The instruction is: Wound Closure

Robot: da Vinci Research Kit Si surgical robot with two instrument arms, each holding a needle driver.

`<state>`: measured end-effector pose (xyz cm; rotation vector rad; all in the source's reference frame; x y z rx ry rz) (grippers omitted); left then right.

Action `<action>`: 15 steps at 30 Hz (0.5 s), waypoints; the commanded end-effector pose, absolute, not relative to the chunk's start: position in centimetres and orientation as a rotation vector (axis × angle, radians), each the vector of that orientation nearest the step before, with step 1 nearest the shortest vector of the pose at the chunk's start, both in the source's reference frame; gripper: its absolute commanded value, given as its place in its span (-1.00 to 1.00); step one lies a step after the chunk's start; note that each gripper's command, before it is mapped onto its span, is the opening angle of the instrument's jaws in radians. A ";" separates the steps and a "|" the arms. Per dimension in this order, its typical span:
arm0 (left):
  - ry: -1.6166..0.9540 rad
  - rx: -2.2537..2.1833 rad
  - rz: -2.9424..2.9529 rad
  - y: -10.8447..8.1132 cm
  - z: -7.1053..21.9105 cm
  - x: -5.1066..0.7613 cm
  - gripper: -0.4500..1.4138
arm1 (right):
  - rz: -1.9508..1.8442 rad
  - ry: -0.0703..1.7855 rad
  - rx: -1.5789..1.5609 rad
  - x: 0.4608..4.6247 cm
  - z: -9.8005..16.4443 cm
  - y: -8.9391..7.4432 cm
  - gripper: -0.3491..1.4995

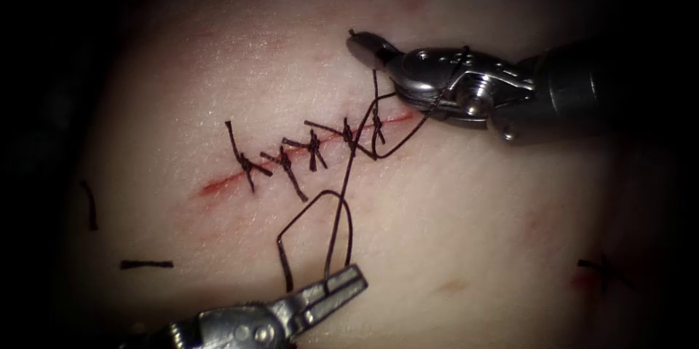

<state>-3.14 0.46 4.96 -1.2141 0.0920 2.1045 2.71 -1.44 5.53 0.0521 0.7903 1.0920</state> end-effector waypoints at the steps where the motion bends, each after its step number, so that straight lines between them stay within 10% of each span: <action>1: 0.095 -1.218 2.095 0.5 5.0 -3.15 -1.00 | 1.094 0.785 0.058 2.79 5.5 -1.5 -1.00; 15: 0.102 -1.109 1.974 1.6 5.5 -1.82 -1.00 | 0.908 0.974 -0.098 2.54 5.1 -1.8 -1.00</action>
